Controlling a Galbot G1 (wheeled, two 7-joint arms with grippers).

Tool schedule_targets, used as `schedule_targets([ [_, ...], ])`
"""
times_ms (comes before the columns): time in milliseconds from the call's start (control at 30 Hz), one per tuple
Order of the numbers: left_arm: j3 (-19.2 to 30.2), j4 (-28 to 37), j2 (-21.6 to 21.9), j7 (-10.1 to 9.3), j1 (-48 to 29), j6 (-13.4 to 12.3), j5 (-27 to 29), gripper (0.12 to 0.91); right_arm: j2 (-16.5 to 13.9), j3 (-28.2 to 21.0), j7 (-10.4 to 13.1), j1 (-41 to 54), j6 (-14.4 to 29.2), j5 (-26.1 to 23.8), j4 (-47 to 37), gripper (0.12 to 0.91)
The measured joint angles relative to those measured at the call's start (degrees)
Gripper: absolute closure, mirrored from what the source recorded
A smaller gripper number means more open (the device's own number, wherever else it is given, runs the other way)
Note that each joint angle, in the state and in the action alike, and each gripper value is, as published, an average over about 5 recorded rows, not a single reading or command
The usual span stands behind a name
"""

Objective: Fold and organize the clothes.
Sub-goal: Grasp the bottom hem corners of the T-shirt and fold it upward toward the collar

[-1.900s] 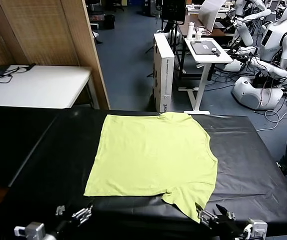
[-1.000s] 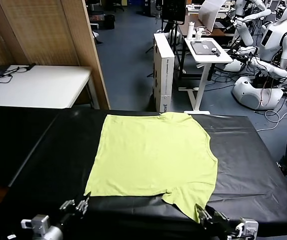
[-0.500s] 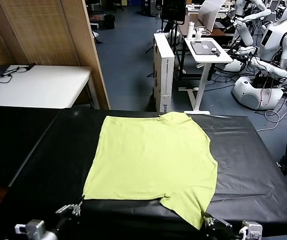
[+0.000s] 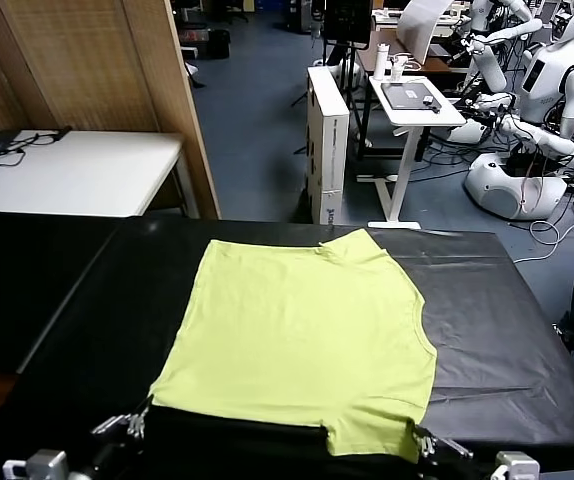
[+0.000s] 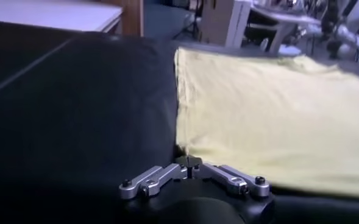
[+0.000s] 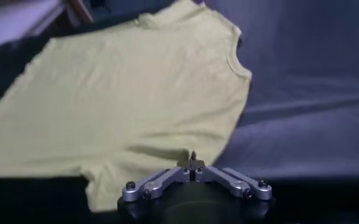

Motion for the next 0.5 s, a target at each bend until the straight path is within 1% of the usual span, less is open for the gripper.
schedule_targets([
  [200, 1.84, 3.11, 0.21, 0.01, -6.37, 0.03, 0.15, 0.885, -2.74, -2.7, 0.64, 8.38, 0.04, 0.1, -6.55, 0.885],
  [500, 5.38, 7.99, 1.35, -0.18, -13.23, 0.27, 0.49, 0.885, -5.15, -8.75, 1.74, 20.71, -0.57, -0.05, -14.5, 0.885],
])
